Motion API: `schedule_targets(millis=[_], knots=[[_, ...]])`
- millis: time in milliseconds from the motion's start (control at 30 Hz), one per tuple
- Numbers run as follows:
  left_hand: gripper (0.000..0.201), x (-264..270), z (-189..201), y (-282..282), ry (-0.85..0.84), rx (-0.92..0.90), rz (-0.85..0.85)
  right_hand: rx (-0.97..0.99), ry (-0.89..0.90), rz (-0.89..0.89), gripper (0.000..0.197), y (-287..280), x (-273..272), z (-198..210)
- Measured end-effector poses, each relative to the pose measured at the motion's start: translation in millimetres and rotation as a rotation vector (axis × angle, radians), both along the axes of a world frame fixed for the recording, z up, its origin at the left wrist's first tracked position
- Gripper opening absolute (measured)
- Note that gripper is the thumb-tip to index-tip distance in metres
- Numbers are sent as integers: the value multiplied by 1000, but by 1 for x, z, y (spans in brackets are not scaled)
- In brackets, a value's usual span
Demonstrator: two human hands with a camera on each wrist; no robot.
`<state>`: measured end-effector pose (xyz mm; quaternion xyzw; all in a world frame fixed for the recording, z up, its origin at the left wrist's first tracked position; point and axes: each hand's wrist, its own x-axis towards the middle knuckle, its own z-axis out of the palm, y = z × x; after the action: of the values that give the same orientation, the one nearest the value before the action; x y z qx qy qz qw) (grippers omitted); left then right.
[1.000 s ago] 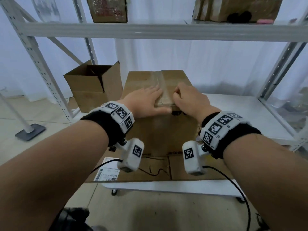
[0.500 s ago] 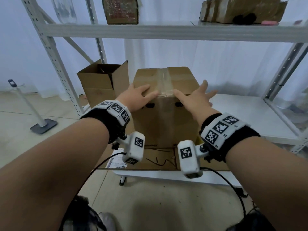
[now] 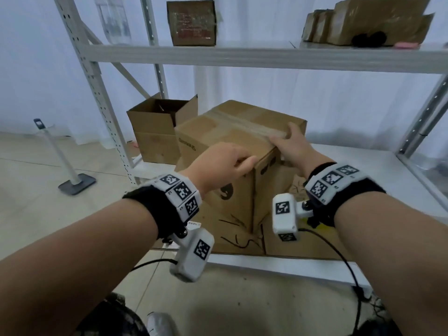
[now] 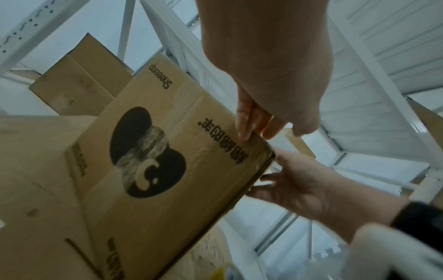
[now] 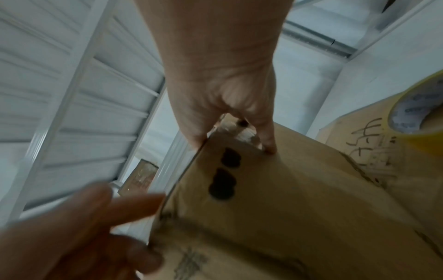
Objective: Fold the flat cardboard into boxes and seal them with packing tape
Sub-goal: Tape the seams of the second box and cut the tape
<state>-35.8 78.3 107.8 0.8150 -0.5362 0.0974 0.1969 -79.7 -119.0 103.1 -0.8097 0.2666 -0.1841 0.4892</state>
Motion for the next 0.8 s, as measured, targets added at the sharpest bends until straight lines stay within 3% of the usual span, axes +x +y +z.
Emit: schedule_targets(millis=[100, 167, 233, 333, 400, 500, 667, 733, 800], knots=[[36, 16, 13, -9, -2, -32, 82, -9, -13, 41, 63, 5, 10, -12], [36, 33, 18, -9, -60, -23, 240, -26, -7, 59, 55, 3, 8, -12], [43, 55, 17, -1, -87, 29, 441, -37, -17, 97, 51, 0, -1, -9], [69, 76, 16, 20, 49, 102, 688, -61, -46, 100, 49, -5, -13, -7], [74, 76, 18, 24, 142, 93, 722, -133, -30, 52, 49, -5, -12, -5], [74, 63, 25, 22, 144, 95, 745, -286, 68, -19, 49, 0, -1, 9], [83, 46, 24, 32, 302, 189, 785, -507, 261, 164, 49, -1, 11, 28], [78, 35, 18, 27, 250, 271, 761, -598, 426, 174, 45, 1, 14, 21], [61, 29, 14, 11, 149, 335, 615, -722, 520, 165, 48, 11, 18, 17]])
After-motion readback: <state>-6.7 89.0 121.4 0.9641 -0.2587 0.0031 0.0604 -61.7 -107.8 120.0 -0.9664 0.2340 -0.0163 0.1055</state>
